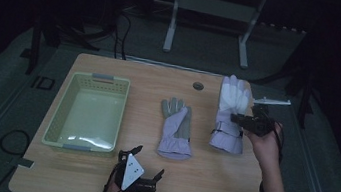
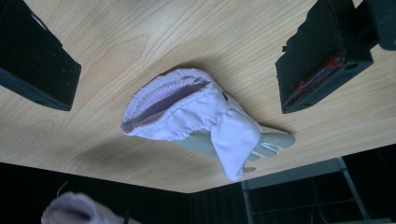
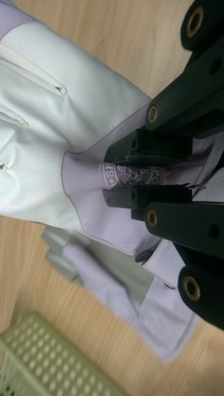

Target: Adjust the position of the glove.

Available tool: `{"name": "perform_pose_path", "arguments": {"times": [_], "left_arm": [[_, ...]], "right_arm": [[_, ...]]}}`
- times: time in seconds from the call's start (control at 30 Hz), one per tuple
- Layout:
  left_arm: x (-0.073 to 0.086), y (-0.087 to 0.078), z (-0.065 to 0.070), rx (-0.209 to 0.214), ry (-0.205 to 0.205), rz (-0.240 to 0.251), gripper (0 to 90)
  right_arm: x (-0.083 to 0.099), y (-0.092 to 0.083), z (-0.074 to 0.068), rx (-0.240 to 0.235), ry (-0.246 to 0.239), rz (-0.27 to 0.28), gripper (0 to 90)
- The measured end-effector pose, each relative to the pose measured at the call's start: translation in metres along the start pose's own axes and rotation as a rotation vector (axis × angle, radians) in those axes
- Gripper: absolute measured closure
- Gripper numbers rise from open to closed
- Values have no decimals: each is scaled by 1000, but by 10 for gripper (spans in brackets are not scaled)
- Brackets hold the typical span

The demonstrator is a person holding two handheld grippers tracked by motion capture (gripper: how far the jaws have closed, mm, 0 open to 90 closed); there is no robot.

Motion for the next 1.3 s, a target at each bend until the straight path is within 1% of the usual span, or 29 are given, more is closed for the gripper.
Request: {"name": "perform_pose_path", "arguments": {"times": [0.03,0.07,0.13,0.17,0.2,0.23,0.27,0.3,0.33,0.37,0.4,0.43,0.47,0.5,0.53,0.6,0.63,0.67,0.7,0.73,0.77,0.8,0.83,0.87,0.9,0.93,1.03,1.17,1.3], "left_arm": [[0,0,0,1,2,-1,0],[0,0,0,1,2,-1,0],[0,0,0,1,1,1,0],[0,0,0,1,2,-1,0],[0,0,0,1,2,-1,0],[0,0,0,1,-1,2,0],[0,0,0,1,-1,2,0],[0,0,0,3,1,1,0],[0,0,0,3,1,1,0],[0,0,0,3,2,1,0],[0,0,0,3,2,1,0],[0,0,-1,6,-2,2,0],[0,0,-1,6,-2,2,0],[0,0,-1,8,-1,2,0],[0,0,-1,8,-1,2,0],[0,0,0,7,0,0,0],[0,0,0,7,0,2,0],[0,0,0,7,0,2,0],[0,0,0,7,0,1,0],[0,0,0,7,0,1,0],[0,0,0,2,0,1,0],[0,0,0,2,0,1,0],[0,0,0,1,2,2,0],[0,0,0,1,2,2,0],[0,0,0,0,2,2,0],[0,0,0,1,0,3,0],[0,0,0,2,-1,2,0],[0,0,0,2,0,2,0],[0,0,0,4,1,1,0]], "right_arm": [[-9,-3,-9,-1,-10,3,796],[-9,-3,-9,-1,-10,3,796],[-16,-4,-18,-6,-20,11,797],[-22,-5,-28,-10,-34,17,797],[-22,-5,-28,-10,-34,17,797],[-27,-4,-38,-12,-46,22,797],[-27,-4,-38,-12,-46,22,797],[-33,-4,-50,-25,-58,24,797],[-33,-4,-50,-25,-58,24,797],[-37,-3,-61,-34,-64,26,797],[-37,-3,-61,-34,-64,26,797],[-41,-1,-72,-49,-67,29,796],[-41,-1,-72,-49,-67,29,796],[-44,2,-83,-64,-73,27,796],[-44,2,-83,-64,-73,27,796],[-45,7,-95,-80,-85,21,797],[-45,11,-105,-88,-95,11,796],[-45,11,-105,-88,-95,11,796],[-44,17,-114,-88,-104,-3,796],[-44,17,-114,-88,-104,-3,796],[-42,25,-121,-91,-101,-18,796],[-42,25,-121,-91,-101,-18,796],[-39,33,-127,-98,-98,-35,796],[-39,33,-127,-98,-98,-35,796],[-35,42,-130,-98,-90,-46,795],[-35,42,-130,-98,-90,-46,795],[-27,57,-133,-83,-95,-81,794],[-16,76,-131,-77,-72,-128,794],[-8,94,-126,-48,-61,-166,793]]}}
Point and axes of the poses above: each handheld gripper's, and its own axes: y roughly forward along the jaws, x roughly out of its underside, z roughly to its right, the point moved 4 cm from there along y, roughly forward along the jaws
